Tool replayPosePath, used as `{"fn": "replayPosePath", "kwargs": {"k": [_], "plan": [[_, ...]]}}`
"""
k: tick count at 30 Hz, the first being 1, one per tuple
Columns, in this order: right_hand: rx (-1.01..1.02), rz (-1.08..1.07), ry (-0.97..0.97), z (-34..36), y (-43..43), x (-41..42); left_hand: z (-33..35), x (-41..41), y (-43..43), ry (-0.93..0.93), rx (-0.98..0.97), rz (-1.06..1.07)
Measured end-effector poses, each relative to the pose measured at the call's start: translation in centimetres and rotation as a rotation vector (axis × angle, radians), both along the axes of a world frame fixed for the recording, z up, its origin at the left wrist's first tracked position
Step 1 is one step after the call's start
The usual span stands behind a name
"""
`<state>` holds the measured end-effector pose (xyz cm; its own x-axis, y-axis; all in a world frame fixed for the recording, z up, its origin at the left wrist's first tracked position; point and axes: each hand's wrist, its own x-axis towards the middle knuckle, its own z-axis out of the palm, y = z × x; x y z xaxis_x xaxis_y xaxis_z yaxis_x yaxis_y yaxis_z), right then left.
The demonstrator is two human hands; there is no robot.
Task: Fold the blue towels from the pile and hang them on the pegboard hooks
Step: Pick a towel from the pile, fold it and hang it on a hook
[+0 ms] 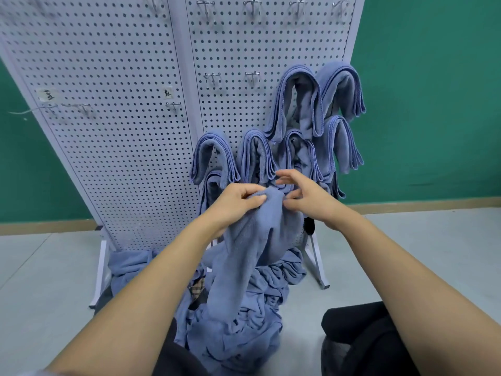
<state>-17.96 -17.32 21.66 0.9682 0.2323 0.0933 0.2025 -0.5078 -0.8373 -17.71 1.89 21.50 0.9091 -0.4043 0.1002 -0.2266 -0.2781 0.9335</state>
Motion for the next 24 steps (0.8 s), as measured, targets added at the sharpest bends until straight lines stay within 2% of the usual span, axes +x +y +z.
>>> {"fn": "replayPosePath", "kwargs": {"k": [3, 5, 7, 10, 11, 12, 13, 14, 16, 18, 19, 22, 24], "plan": [[-0.157, 0.11, -0.01, -0.5, 0.6, 0.2, -0.1, 0.0, 0.7, -0.095, 0.078, -0.004], [-0.3, 0.071, -0.067, -0.6, 0.8, 0.3, 0.0, 0.2, 1.2, -0.126, 0.105, 0.027], [-0.328, -0.022, -0.132, -0.5, 0.7, 0.5, -0.2, 0.7, 2.1, -0.125, 0.206, 0.032], [-0.231, -0.12, -0.18, -0.2, 0.4, 0.6, -0.6, 1.3, 3.2, -0.106, 0.735, 0.026], [-0.207, -0.146, -0.188, -0.1, 0.3, 0.6, -0.8, 1.3, 3.3, -0.053, 0.855, 0.065], [-0.19, -0.172, -0.192, 0.0, 0.1, 0.6, -0.9, 1.2, 3.4, -0.01, 0.897, 0.106], [-0.174, -0.193, -0.199, 0.1, -0.1, 0.5, -1.0, 1.2, 3.6, 0.048, 0.857, 0.145], [-0.158, -0.207, -0.208, 0.3, -0.3, 0.4, -1.0, 1.3, 3.7, 0.12, 0.738, 0.171], [-0.104, -0.212, -0.21, 0.6, -0.6, 0.1, -1.1, 1.4, 3.8, 0.254, 0.349, 0.174], [-0.03, -0.186, -0.159, 0.9, -0.5, -0.3, -0.8, 0.8, 3.1, 0.313, 0.046, 0.12], [0.002, -0.161, -0.116, 1.0, -0.2, -0.5, -0.6, 0.5, 2.5, 0.294, -0.01, 0.083], [0.03, -0.088, -0.015, 0.9, 1.0, -0.9, -0.6, -0.2, 0.7, 0.24, -0.004, 0.003], [0.062, -0.05, 0.019, 1.0, 1.3, -0.9, -0.8, -0.2, 0.2, 0.214, -0.003, 0.033]]}}
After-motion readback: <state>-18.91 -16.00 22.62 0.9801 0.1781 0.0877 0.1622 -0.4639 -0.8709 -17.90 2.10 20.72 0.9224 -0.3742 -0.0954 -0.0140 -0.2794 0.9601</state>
